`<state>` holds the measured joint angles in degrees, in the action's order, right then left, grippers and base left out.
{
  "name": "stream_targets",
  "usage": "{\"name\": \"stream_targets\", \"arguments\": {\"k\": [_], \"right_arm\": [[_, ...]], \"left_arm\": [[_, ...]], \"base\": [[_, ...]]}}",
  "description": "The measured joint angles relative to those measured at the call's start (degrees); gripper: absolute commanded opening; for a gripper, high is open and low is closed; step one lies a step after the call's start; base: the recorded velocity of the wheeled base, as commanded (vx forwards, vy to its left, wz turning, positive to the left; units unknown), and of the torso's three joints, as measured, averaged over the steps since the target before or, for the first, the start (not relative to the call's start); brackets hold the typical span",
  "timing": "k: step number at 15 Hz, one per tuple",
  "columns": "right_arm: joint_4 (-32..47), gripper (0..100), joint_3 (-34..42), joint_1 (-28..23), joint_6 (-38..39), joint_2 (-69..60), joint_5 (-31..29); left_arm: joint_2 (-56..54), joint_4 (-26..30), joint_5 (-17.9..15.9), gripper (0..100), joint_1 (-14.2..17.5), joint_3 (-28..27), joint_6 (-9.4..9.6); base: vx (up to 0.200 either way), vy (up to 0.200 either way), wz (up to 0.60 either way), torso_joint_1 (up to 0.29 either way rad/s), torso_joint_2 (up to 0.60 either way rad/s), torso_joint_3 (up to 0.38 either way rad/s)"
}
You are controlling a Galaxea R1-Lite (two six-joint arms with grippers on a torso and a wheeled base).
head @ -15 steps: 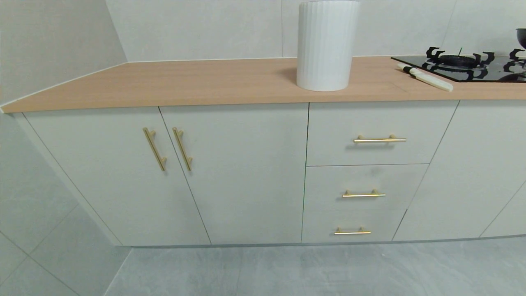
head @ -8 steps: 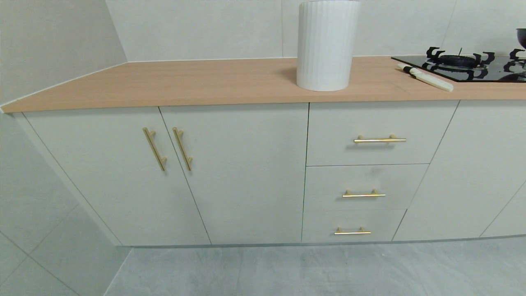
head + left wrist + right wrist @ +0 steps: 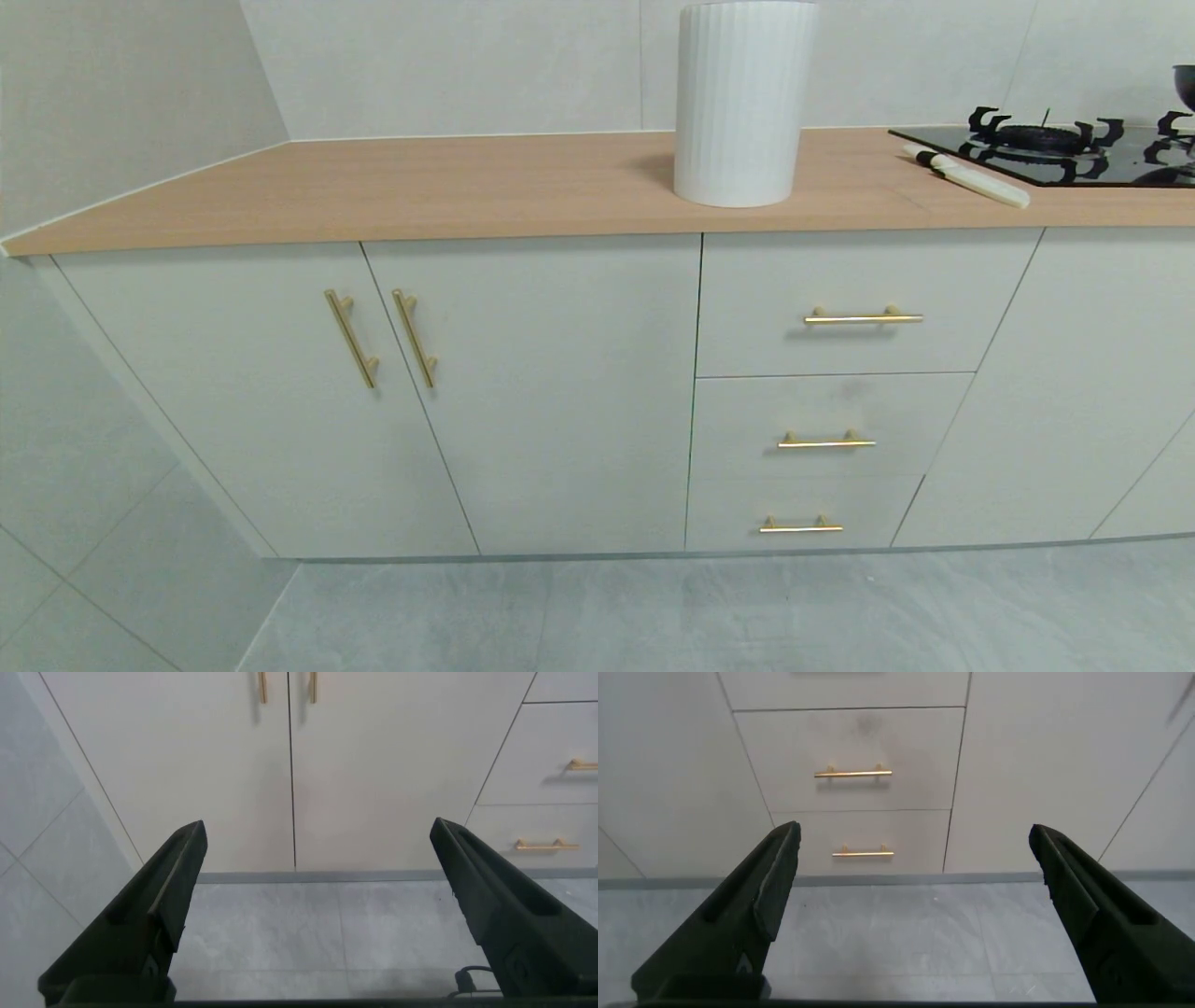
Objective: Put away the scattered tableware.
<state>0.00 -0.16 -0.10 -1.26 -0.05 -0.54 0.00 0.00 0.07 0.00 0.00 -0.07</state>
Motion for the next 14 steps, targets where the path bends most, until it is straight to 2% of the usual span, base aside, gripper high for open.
{"name": "stream_targets", "arguments": {"k": [8, 14], "right_arm": [[0.1, 100, 0.0, 0.0, 0.0, 0.0, 0.3], [0.2, 100, 0.1, 0.0, 0.0, 0.0, 0.4]], "left_arm": [[0.0, 0.0, -0.1, 100, 0.0, 0.0, 0.07], [0.0, 0.0, 0.0, 100, 0.0, 0.0, -0.06]], "base": [[0.0, 0.0, 0.0, 0.0, 0.0, 0.0], [0.2, 0.0, 0.0, 0.005, 0.0, 0.005]]}}
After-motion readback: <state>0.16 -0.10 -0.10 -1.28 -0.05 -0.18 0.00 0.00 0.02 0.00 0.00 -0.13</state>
